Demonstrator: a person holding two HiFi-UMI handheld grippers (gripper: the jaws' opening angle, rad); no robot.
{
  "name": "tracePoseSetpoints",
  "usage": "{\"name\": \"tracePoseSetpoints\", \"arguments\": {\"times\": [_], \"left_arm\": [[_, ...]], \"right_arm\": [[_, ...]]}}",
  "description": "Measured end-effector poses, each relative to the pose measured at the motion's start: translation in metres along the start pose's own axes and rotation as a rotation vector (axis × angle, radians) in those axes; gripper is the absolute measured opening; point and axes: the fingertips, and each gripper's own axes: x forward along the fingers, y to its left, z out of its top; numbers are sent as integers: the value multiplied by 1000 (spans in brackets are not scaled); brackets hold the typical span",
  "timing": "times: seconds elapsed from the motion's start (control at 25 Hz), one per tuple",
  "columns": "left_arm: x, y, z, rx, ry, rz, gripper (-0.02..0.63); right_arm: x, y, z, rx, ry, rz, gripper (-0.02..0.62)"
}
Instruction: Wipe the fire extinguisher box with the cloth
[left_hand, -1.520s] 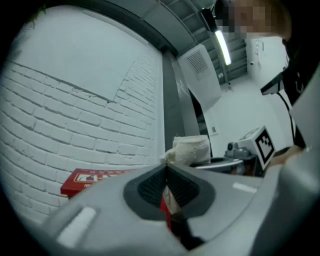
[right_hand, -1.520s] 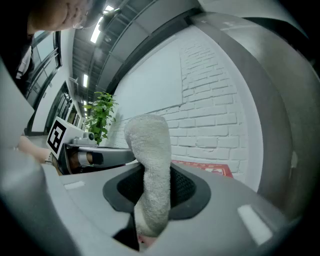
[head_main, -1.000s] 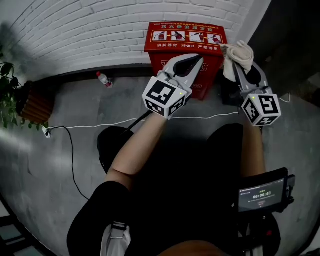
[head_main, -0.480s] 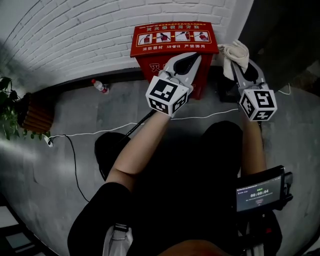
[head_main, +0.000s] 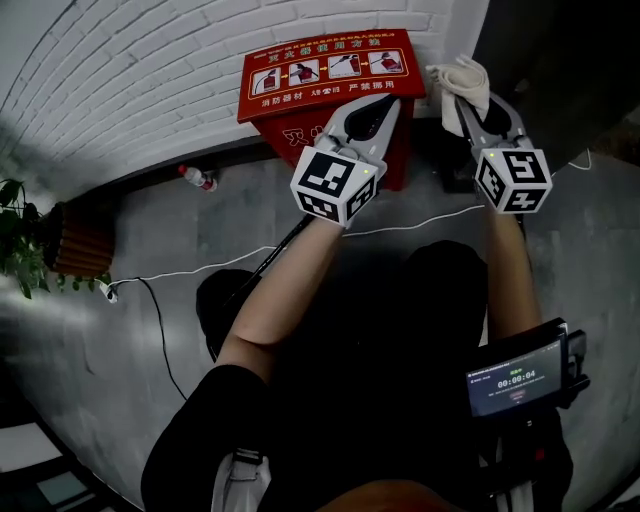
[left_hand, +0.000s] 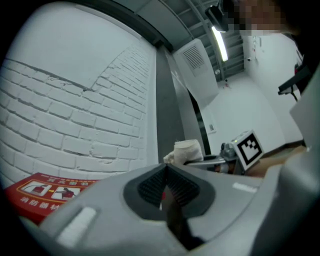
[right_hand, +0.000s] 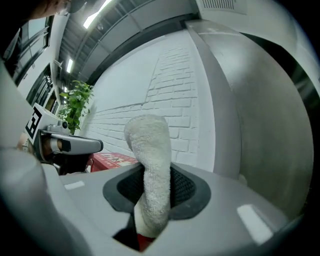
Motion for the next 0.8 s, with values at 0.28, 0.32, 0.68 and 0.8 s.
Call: {"name": "tracePoseSetpoints", "arguments": {"times": [0.28, 0.32, 0.68, 0.8], "left_arm": [[45, 34, 16, 40, -13, 4, 2], [50, 39, 20, 42, -15, 4, 2], [73, 83, 49, 79, 19, 46, 3], [73, 101, 56, 78, 47, 72, 2]], "right_arm": [[73, -9, 20, -88, -6, 66, 114], [83, -9, 21, -112, 4, 76, 114], [159, 4, 30, -388, 170, 171, 114], [180, 6, 29, -545, 262, 208, 114]]}}
